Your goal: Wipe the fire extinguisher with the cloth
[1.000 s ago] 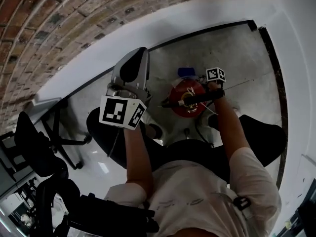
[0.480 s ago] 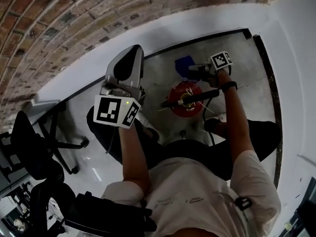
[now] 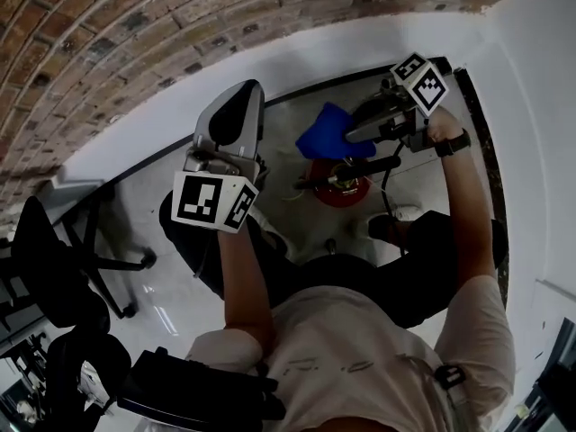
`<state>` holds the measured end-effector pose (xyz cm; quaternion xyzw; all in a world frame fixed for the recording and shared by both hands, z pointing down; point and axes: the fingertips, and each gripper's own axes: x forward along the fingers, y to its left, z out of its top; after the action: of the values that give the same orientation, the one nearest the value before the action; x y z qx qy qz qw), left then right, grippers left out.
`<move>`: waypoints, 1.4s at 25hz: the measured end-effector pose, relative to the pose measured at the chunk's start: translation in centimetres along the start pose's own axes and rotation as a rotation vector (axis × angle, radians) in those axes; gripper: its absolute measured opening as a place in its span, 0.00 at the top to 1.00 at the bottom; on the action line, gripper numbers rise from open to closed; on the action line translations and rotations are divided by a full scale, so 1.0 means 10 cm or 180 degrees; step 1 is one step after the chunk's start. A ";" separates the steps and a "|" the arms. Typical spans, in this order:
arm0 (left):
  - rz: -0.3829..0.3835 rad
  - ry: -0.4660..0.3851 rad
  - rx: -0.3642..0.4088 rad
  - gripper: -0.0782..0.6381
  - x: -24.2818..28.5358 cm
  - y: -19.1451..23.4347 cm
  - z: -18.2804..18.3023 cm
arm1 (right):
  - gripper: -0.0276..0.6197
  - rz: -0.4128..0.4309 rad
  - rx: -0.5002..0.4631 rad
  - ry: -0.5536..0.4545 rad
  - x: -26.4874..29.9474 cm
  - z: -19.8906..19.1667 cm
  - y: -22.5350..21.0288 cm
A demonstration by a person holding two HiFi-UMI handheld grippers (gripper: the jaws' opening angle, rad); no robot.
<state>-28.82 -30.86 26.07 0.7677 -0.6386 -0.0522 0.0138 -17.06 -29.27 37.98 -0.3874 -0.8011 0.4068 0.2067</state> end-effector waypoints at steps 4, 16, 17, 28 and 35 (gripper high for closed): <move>0.0059 0.0072 -0.0013 0.89 -0.05 0.06 -0.10 | 0.87 -0.0067 0.0409 0.0008 0.09 -0.23 -0.57; 0.0264 0.0263 -0.0113 0.89 -0.06 0.29 -0.46 | 0.87 -0.1348 0.2047 -0.0049 -0.03 -2.33 -3.34; 0.0286 0.0305 -0.0120 0.89 -0.07 0.31 -0.52 | 0.87 -0.1537 0.2094 -0.0049 -0.06 -2.48 -3.52; 0.0496 0.0293 -0.0056 0.89 -0.23 0.43 -0.46 | 0.87 -0.2382 0.1251 0.0917 -0.40 -2.23 -3.62; 0.0470 0.0135 -0.0087 0.89 -0.31 0.46 -0.19 | 0.86 -0.0799 0.0610 -0.0190 -0.30 -0.02 -1.72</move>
<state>-33.65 -28.71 28.58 0.7191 -0.6922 -0.0436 0.0416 -22.86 -37.86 51.99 -0.2505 -0.8065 0.4636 0.2681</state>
